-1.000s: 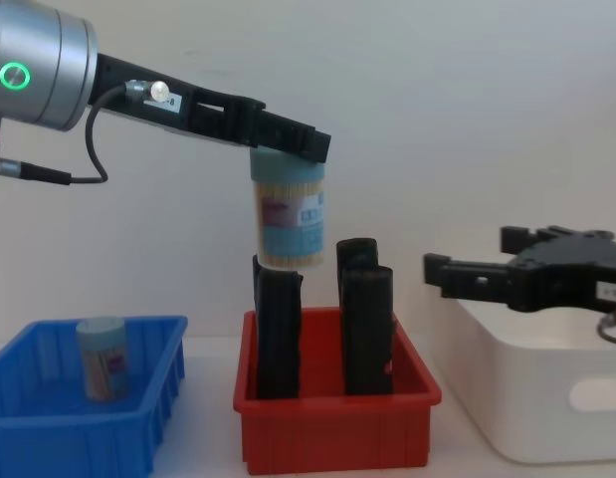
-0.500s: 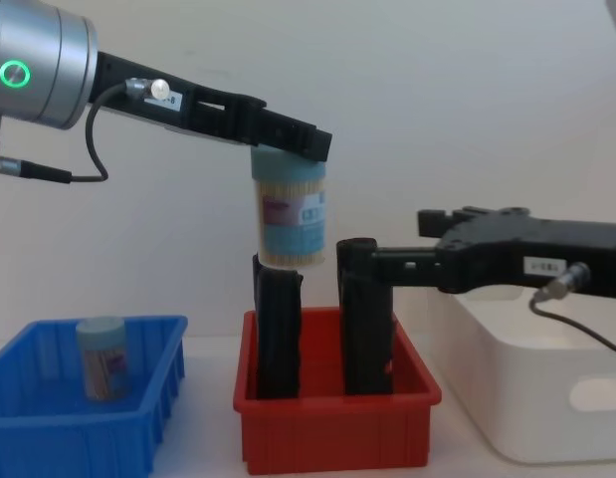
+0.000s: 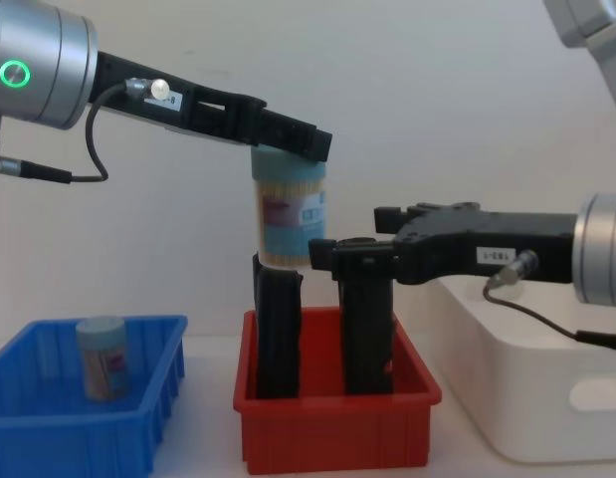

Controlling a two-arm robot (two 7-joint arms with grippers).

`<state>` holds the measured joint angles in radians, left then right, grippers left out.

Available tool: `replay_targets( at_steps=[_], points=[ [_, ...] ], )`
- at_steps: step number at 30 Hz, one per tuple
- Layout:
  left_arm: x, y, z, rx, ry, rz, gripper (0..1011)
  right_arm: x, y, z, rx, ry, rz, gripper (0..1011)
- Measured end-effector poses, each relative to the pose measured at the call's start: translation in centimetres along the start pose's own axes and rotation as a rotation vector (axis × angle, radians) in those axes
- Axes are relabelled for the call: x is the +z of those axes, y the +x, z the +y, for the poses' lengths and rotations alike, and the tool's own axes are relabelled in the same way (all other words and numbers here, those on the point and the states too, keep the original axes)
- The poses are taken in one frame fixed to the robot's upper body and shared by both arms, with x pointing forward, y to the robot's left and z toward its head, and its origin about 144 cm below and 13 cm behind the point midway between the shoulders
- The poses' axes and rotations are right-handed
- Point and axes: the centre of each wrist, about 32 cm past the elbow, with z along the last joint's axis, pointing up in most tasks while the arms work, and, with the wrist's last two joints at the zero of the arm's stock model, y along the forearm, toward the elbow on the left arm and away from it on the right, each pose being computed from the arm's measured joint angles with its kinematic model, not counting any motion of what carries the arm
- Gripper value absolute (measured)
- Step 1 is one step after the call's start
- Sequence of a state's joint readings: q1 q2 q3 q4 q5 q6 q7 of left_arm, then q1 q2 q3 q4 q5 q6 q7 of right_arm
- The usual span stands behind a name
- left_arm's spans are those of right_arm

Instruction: Pick the cotton swabs from the blue box and place them into the white box.

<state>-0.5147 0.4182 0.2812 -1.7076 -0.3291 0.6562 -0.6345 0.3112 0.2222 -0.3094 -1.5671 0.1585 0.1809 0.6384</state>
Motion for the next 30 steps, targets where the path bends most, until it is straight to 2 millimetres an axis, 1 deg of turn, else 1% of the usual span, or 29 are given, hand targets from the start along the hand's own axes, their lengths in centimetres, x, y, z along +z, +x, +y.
replay_targets(
  at_steps=[13,25,29,30],
  points=[
    [0.0,0.0,0.0,0.0,0.0,0.0,659,-0.4,1.1,2.0,0.047,0.028,0.055,1002],
    [0.0,0.0,0.0,0.0,0.0,0.0,659,-0.7,1.4,3.7,0.08,0.043,0.07,1000],
    [0.0,0.0,0.0,0.0,0.0,0.0,659,-0.8,1.4,4.3,0.086,0.044,0.067,917],
    [0.0,0.0,0.0,0.0,0.0,0.0,659,-0.9,1.4,4.5,0.087,0.044,0.065,865]
  ],
)
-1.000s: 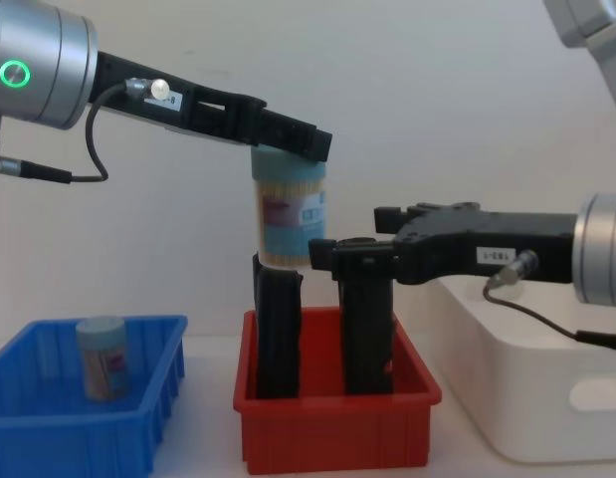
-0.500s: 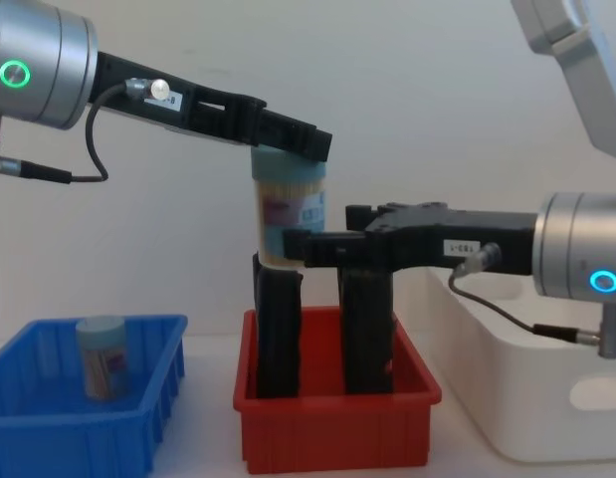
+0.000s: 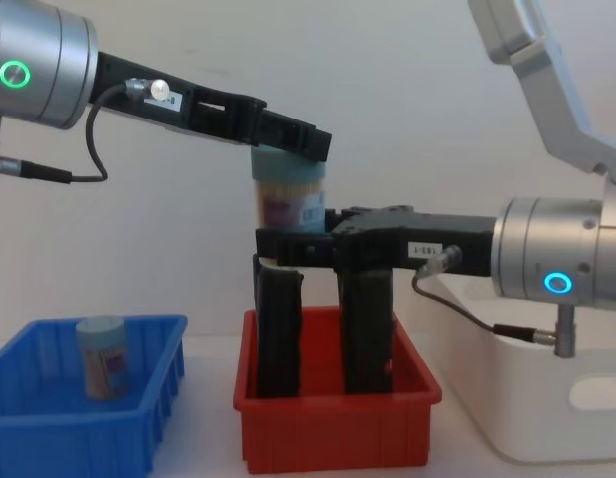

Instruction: Pick the cotton swabs from the blue box and place them into the white box.

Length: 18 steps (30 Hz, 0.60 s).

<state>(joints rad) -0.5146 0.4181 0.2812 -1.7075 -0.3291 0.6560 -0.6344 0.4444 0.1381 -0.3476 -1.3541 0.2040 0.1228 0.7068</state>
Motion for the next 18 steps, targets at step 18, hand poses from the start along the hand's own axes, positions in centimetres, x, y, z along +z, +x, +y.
replay_targets(
  at_steps=[18],
  points=[
    [0.0,0.0,0.0,0.001,0.0,0.0,794,-0.51,0.1,1.04,-0.013,0.006,-0.002,624]
  ],
)
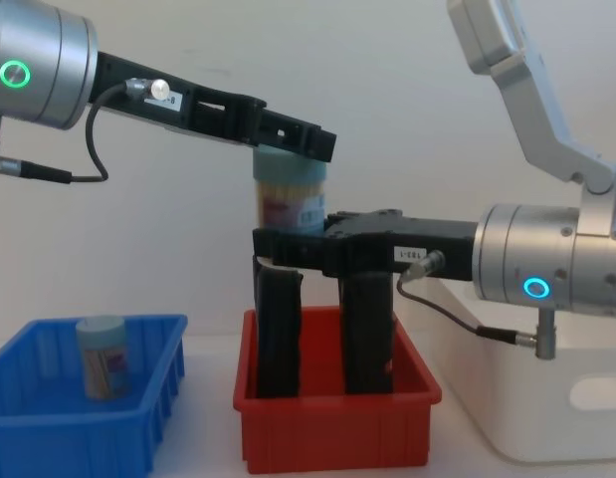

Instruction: Pick the cotton swabs from the blue box and place them into the white box.

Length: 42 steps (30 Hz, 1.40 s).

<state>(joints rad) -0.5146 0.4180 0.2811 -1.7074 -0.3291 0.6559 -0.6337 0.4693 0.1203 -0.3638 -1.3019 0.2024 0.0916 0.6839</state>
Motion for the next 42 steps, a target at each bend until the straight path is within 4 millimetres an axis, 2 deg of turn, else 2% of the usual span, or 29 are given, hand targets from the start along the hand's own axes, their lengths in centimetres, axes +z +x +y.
replay_targets(
  at_steps=[8,14,23,42],
  points=[
    [0.0,0.0,0.0,-0.001,0.0,0.0,1003,0.0,0.0,0.0,-0.013,0.006,0.003,624],
    [0.0,0.0,0.0,-0.001,0.0,0.0,1004,-0.1,0.1,-0.2,-0.032,0.009,0.007,624],
    [0.0,0.0,0.0,-0.001,0.0,0.0,1004,-0.2,0.6,-1.8,-0.109,0.019,0.018,624],
    [0.0,0.0,0.0,-0.001,0.0,0.0,1004,-1.0,2.7,-7.5,-0.373,0.017,0.043,624]
  ],
)
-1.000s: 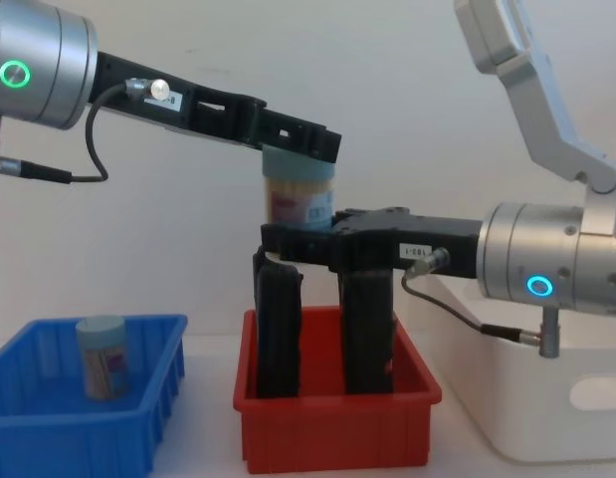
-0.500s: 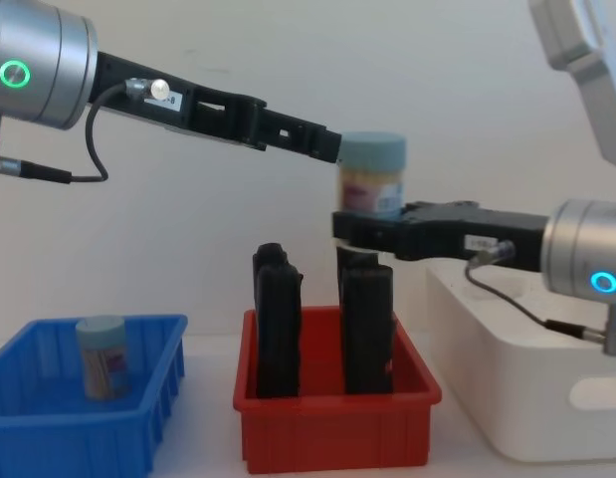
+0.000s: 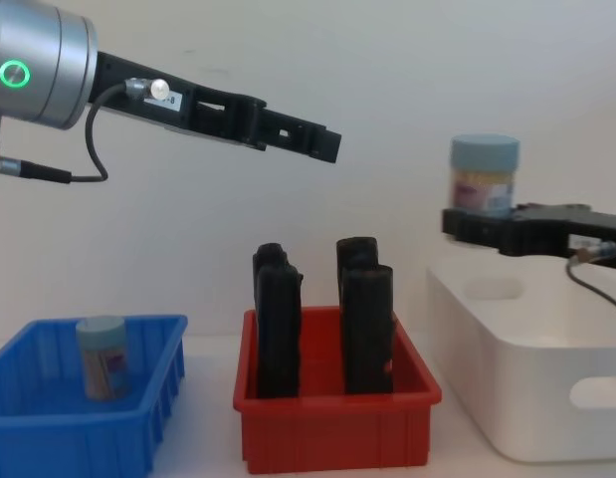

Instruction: Pick the cotton swabs from the blue box and place them into the white box.

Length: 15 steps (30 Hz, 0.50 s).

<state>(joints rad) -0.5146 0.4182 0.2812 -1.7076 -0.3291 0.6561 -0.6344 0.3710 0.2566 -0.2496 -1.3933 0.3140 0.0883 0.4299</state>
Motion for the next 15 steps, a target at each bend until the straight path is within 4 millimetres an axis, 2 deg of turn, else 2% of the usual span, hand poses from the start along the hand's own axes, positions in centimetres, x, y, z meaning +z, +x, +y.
replay_targets(
  at_steps=[7,15],
  points=[
    [0.0,0.0,0.0,0.0,0.0,0.0,1004,-0.4,1.7,-1.4,-0.119,-0.014,0.008,624],
    [0.0,0.0,0.0,0.0,0.0,0.0,1004,-1.3,3.6,-2.0,-0.238,-0.055,0.027,624]
  ],
)
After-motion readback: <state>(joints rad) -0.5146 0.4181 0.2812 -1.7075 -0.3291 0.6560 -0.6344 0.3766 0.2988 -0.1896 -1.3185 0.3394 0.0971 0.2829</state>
